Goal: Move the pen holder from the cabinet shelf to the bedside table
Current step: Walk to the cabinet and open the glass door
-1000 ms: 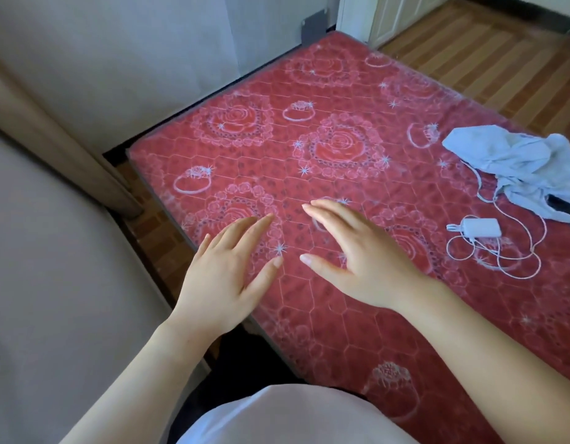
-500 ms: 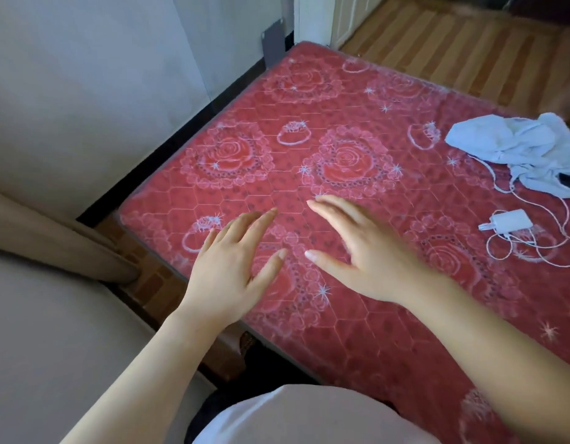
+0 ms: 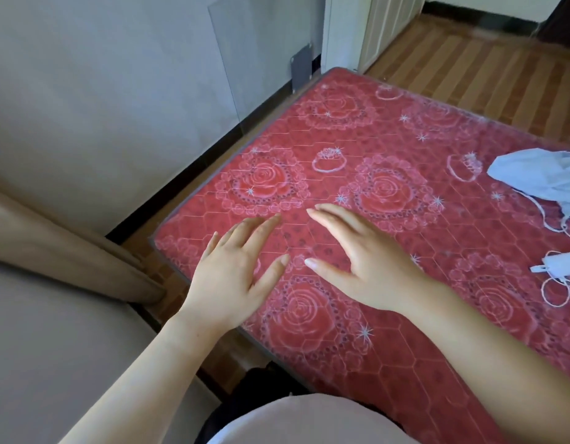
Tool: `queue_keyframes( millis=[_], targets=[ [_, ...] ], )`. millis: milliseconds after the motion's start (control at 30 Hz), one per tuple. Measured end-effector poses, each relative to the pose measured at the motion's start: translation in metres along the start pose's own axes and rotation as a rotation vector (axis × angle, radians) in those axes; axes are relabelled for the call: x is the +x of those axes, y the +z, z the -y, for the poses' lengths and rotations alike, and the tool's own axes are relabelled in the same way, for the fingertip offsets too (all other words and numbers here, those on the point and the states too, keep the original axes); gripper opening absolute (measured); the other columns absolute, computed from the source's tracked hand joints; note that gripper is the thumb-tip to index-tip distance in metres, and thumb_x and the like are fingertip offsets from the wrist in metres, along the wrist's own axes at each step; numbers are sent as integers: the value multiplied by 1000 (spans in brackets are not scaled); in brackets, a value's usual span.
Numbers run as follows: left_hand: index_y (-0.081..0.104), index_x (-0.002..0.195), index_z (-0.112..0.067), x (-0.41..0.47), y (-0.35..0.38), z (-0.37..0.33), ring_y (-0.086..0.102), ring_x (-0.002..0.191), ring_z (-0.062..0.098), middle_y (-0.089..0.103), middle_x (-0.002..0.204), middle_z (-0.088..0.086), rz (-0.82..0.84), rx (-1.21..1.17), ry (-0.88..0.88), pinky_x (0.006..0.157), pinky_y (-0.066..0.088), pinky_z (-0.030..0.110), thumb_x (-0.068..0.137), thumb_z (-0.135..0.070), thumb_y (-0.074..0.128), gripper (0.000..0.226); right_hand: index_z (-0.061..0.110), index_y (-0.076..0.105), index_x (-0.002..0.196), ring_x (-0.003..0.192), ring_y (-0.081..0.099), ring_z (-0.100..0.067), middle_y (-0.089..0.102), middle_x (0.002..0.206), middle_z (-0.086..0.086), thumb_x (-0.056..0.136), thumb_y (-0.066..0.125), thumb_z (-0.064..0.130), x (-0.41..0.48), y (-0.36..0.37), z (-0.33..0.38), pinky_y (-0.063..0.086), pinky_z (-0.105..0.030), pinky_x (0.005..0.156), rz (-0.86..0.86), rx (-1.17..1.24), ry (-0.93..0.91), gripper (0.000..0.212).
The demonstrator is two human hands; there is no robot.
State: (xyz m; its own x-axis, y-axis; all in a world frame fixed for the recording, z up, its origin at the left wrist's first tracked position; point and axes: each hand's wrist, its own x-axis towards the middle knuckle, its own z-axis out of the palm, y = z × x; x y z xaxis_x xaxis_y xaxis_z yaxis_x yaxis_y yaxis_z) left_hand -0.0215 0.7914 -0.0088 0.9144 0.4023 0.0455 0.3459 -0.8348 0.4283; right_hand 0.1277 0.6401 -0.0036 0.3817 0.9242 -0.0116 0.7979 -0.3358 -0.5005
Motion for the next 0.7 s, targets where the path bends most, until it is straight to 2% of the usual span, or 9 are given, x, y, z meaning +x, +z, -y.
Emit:
queue_keyframes(
  millis=[233, 400, 500, 700],
  targets=[
    [26, 141, -34, 28, -20, 62, 38, 130, 19, 43, 140, -4, -44, 25, -18, 103, 34, 53, 89, -60, 27, 58, 32, 16, 146, 139, 17, -7, 13, 154, 13, 88, 37, 61, 60, 9, 18, 21, -30, 106, 18, -4, -39, 68],
    [27, 140, -35, 74, -47, 129, 38, 131, 17, 43, 140, -6, -53, 19, 6, 106, 31, 52, 88, -64, 21, 60, 31, 19, 145, 137, 22, -7, 15, 153, 13, 87, 39, 61, 138, 23, 43, 29, -29, 101, -28, -5, -20, 68],
    [27, 140, -35, 110, -76, 183, 40, 130, 19, 43, 140, -5, -24, 24, 42, 104, 32, 54, 88, -64, 20, 60, 30, 20, 145, 137, 22, -6, 15, 153, 14, 87, 39, 60, 199, 36, 67, 27, -26, 99, -72, 14, 15, 68],
    [25, 141, -35, 179, -148, 270, 40, 128, 21, 43, 141, -3, 27, 64, 139, 103, 33, 55, 87, -64, 18, 60, 32, 19, 145, 138, 21, -7, 17, 153, 13, 88, 41, 59, 302, 44, 114, 26, -31, 104, -152, 52, 94, 67]
  ],
)
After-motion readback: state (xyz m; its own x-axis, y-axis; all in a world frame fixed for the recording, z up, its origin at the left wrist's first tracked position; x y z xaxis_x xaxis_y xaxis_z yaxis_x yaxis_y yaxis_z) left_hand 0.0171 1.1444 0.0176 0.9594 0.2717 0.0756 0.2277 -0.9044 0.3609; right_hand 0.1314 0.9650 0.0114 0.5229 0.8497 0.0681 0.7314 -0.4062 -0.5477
